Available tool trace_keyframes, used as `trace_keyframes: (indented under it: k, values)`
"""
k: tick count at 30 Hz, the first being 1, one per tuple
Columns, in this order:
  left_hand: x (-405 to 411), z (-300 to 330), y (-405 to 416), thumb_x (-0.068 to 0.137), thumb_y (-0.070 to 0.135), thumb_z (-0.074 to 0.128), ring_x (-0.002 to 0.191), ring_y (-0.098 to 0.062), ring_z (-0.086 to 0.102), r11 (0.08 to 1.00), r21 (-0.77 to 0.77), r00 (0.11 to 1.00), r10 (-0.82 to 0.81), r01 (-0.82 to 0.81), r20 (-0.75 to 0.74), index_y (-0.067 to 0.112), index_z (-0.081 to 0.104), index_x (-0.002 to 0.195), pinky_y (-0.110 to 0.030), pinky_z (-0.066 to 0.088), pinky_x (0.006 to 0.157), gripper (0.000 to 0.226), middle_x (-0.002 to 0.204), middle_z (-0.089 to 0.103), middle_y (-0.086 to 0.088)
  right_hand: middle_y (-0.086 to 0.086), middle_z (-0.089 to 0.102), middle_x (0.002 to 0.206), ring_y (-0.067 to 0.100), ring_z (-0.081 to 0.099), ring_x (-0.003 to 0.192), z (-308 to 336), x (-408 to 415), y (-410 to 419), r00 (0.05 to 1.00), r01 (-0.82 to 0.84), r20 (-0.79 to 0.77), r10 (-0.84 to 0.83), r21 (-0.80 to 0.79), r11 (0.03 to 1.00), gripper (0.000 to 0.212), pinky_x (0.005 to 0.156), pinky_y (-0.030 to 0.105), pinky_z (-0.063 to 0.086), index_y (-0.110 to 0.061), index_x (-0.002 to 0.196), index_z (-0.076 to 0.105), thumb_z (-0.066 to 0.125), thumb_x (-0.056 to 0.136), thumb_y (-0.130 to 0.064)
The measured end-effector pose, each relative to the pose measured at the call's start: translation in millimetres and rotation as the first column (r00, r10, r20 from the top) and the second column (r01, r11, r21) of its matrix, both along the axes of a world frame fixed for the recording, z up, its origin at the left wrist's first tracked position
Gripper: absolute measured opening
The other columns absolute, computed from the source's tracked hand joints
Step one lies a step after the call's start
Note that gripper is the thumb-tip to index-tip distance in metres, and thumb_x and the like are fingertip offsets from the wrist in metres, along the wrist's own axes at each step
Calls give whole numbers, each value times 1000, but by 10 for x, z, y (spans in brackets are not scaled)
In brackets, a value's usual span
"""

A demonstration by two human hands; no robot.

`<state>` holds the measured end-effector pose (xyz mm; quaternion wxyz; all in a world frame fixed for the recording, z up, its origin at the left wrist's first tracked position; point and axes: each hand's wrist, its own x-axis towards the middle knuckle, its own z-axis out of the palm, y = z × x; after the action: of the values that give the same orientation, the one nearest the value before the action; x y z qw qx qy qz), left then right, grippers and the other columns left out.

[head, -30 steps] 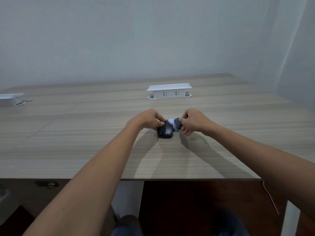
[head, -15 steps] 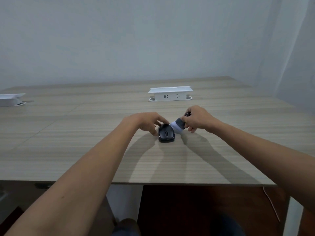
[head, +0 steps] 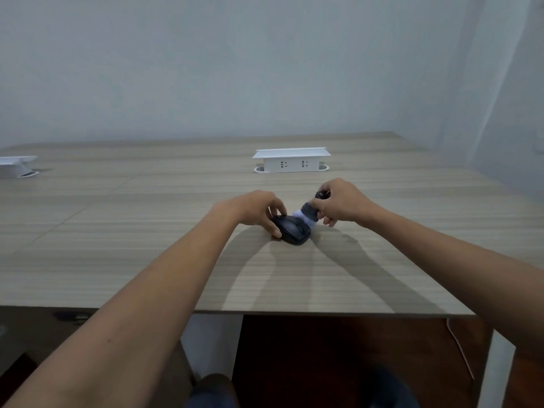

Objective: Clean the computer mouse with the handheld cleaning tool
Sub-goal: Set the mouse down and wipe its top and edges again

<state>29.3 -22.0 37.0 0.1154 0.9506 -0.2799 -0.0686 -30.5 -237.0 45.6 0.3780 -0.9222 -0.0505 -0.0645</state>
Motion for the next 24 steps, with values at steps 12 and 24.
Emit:
trace_keyframes:
  k: [12, 24]
  values:
    - [33, 24, -90, 64, 31, 94, 97, -19, 68, 1000, 21, 999, 15, -16, 35, 13, 72, 112, -29, 53, 81, 55, 97, 69, 6, 11, 68, 64, 19, 64, 52, 108, -55, -185, 980, -150, -137, 143, -41, 988, 16, 49, 26, 54, 3, 84, 72, 62, 88, -9]
    - [21, 35, -122, 64, 31, 94, 99, -21, 69, 999, 27, 999, 24, -25, 34, 12, 72, 114, -34, 56, 87, 58, 105, 73, -1, 11, 70, 64, 21, 66, 54, 160, -37, -77, 958, -254, -148, 245, -50, 966, 16, 52, 28, 57, 3, 89, 72, 64, 91, -11]
